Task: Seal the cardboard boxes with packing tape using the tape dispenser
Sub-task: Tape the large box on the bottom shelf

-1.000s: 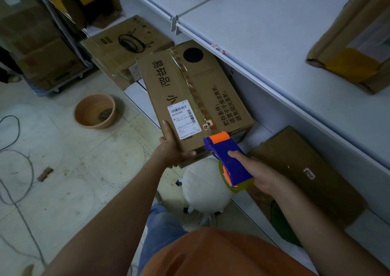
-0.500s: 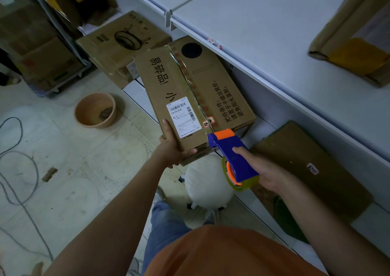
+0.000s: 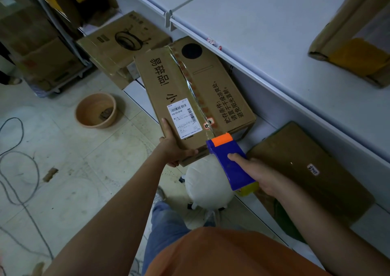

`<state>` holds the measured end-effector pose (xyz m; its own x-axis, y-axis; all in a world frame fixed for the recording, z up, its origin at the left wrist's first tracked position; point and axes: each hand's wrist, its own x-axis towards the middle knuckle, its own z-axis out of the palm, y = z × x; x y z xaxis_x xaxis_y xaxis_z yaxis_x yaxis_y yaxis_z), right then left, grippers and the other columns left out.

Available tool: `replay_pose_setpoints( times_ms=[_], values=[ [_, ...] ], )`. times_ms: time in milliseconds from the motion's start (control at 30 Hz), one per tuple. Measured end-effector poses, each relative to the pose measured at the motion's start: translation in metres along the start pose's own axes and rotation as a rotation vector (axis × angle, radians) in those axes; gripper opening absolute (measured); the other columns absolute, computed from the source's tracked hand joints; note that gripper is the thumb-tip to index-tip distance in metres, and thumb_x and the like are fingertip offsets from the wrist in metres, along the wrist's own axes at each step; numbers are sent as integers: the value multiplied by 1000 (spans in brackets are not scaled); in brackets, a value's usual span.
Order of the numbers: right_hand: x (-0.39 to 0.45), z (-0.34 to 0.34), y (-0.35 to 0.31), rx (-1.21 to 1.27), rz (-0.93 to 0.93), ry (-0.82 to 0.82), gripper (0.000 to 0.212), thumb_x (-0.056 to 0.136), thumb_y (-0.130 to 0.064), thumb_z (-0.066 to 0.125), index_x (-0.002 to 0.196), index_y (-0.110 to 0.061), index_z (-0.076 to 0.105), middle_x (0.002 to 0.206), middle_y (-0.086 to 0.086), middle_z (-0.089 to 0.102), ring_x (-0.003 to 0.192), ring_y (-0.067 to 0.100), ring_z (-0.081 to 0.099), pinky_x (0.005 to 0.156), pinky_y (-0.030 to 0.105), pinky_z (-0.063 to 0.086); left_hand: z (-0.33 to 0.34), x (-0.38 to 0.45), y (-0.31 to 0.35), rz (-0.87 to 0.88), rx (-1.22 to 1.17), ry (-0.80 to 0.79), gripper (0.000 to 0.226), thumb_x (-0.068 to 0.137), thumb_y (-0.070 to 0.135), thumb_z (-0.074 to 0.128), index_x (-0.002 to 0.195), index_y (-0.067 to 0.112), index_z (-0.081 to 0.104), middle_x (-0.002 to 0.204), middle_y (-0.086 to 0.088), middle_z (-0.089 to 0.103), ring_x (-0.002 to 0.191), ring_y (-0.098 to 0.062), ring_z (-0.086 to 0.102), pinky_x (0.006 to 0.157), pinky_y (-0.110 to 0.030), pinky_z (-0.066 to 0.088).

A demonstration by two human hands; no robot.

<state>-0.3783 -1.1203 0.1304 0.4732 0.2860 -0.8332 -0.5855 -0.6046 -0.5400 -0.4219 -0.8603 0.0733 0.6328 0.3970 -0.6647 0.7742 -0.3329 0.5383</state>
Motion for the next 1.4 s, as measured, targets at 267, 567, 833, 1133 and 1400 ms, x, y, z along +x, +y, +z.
replay_pose_setpoints(
  times_ms=[267, 567, 833, 1133, 1400],
  values=[
    [13, 5, 8, -10, 40, 23, 41, 91, -51, 60, 109, -15, 58, 99, 8, 71, 91, 22, 68, 72, 29, 52, -2, -3, 0, 29, 34, -1, 160, 58, 40, 94, 130, 48, -48, 149, -22, 25, 101, -43, 63, 64, -50, 62],
    [29, 14, 12, 96, -1, 31, 39, 88, -49, 66, 107, -16, 61, 100, 8, 73, 92, 24, 70, 85, 37, 55, -7, -11, 11, 120, 376, 162, 131, 68, 64, 79, 154, 39, -18, 155, -19, 18, 127, -39, 49, 91, -48, 55],
    [71, 42, -33, -43, -147, 80, 50, 88, -60, 59, 104, -12, 60, 96, 9, 71, 85, 22, 69, 72, 31, 55, -42, 17, 22, 48, 65, 145, 91, 84, 63, 64, 153, 37, 11, 158, -16, 3, 145, -41, 18, 119, -52, 25],
    [77, 33, -17, -225, -106, 61, 58, 86, -68, 54, 105, -13, 60, 98, 8, 69, 89, 23, 68, 81, 36, 55, -30, 35, 27, -4, 50, 276, 100, 85, 58, 67, 155, 46, -4, 160, -20, -15, 144, -48, 19, 119, -49, 28],
    [75, 31, -41, -104, -17, -5, 55, 83, -63, 63, 109, -15, 61, 97, 9, 74, 90, 26, 71, 90, 44, 56, -34, 41, 27, -58, 68, 235, 108, 82, 66, 64, 151, 50, -17, 158, -21, -25, 145, -50, 6, 118, -54, 22]
  ],
)
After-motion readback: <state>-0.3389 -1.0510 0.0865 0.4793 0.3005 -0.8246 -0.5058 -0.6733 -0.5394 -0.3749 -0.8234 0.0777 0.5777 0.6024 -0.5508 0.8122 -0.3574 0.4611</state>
